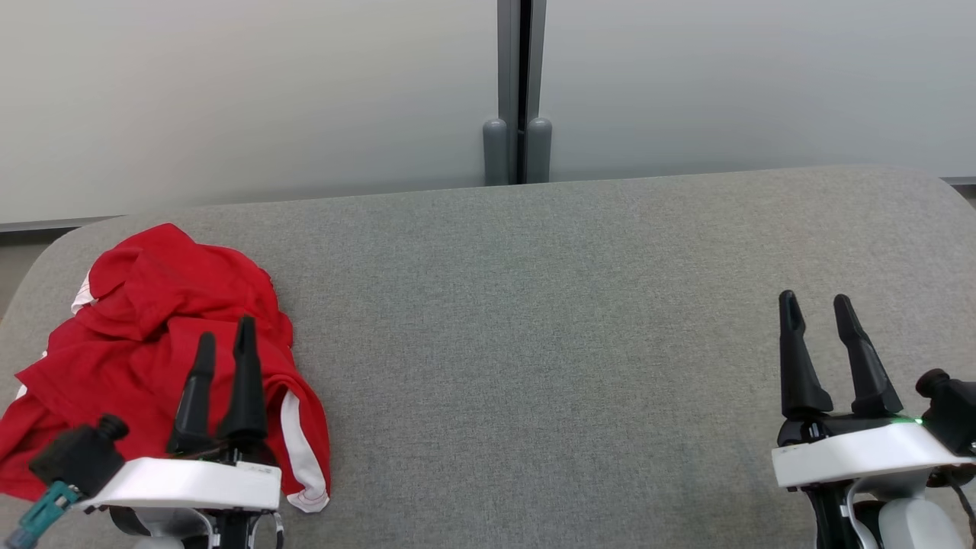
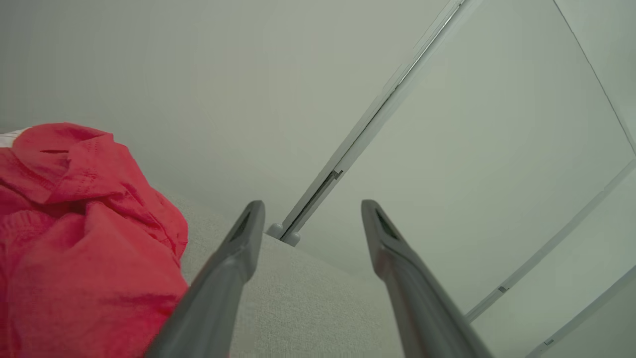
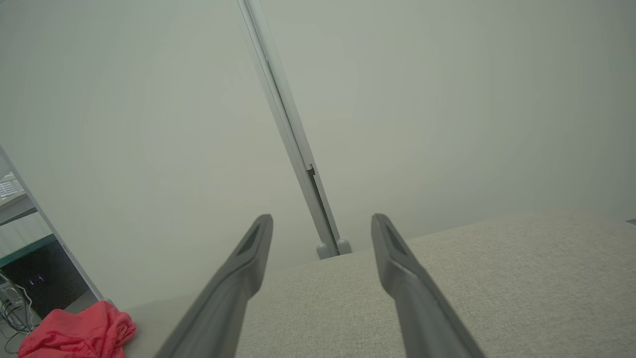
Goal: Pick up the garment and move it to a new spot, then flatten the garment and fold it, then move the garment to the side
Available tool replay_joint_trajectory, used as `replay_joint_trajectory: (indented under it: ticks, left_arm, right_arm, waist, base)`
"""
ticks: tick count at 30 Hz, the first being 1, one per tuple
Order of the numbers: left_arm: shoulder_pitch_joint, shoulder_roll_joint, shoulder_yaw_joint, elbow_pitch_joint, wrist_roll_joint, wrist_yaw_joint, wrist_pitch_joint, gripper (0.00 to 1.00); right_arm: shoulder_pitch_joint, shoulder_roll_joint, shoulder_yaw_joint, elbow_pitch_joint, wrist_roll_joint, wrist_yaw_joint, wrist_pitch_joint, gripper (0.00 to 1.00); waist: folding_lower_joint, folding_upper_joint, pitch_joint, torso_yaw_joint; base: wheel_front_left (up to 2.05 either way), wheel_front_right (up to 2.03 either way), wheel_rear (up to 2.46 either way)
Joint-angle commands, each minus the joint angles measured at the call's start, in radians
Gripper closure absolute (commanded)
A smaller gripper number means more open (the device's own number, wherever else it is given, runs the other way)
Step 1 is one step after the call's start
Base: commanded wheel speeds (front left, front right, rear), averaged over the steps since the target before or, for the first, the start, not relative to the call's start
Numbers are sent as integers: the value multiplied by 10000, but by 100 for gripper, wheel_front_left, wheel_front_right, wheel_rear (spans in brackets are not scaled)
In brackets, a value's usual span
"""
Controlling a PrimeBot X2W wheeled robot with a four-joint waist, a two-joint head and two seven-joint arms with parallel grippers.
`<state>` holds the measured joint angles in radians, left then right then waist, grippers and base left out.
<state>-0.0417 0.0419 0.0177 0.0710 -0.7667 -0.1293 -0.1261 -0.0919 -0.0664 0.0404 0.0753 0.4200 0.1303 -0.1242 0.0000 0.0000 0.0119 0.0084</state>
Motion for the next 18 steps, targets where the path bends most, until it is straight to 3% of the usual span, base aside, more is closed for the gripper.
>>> replay_joint_trajectory:
  ticks: [1,18]
  left_arm:
    - [-21,61,-79,-11,588,5,-117,0]
    - [-66,73,-894,673,3747,745,-530,0]
  right_arm:
    - [-92,-18,42,-65,-453,5,-154,0]
    - [-101,108,122,677,-2384,4,-566,0]
  waist:
    - [0,0,6,-2]
    - [0,0,20,27]
  base:
    - [0,0,0]
    - [0,0,0]
